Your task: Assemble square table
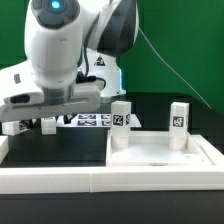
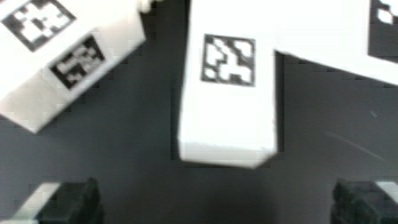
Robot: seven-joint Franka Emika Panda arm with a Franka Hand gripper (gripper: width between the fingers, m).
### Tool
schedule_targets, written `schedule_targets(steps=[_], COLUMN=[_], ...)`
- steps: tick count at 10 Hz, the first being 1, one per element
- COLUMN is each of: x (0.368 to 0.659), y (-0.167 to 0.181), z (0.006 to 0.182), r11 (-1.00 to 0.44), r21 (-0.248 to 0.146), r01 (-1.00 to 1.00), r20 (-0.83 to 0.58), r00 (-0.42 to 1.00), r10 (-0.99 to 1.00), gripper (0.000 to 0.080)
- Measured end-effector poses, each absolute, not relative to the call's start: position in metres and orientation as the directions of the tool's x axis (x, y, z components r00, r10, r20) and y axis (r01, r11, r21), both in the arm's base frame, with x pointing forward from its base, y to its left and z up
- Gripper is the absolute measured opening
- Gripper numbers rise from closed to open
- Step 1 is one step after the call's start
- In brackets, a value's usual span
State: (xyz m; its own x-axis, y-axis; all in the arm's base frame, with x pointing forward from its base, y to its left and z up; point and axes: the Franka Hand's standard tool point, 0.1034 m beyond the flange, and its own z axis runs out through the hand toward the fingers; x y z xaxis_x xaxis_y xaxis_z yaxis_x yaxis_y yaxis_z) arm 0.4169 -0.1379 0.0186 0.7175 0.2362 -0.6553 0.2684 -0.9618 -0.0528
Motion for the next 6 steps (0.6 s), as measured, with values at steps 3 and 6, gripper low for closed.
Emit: schedule_targets(steps=[3, 6], x=[0.4056, 0.4079], y=[-0.1371, -0.1377], z=[0.0097, 0.0071], r11=[-0.957, -0.956], r21=[-0.036, -0.034], r01=[0.287, 0.29], r20=[-0.749, -0.747], r00=[0.626, 0.629], r10=[0.216, 0.217], gripper=[0.0649, 0.0649])
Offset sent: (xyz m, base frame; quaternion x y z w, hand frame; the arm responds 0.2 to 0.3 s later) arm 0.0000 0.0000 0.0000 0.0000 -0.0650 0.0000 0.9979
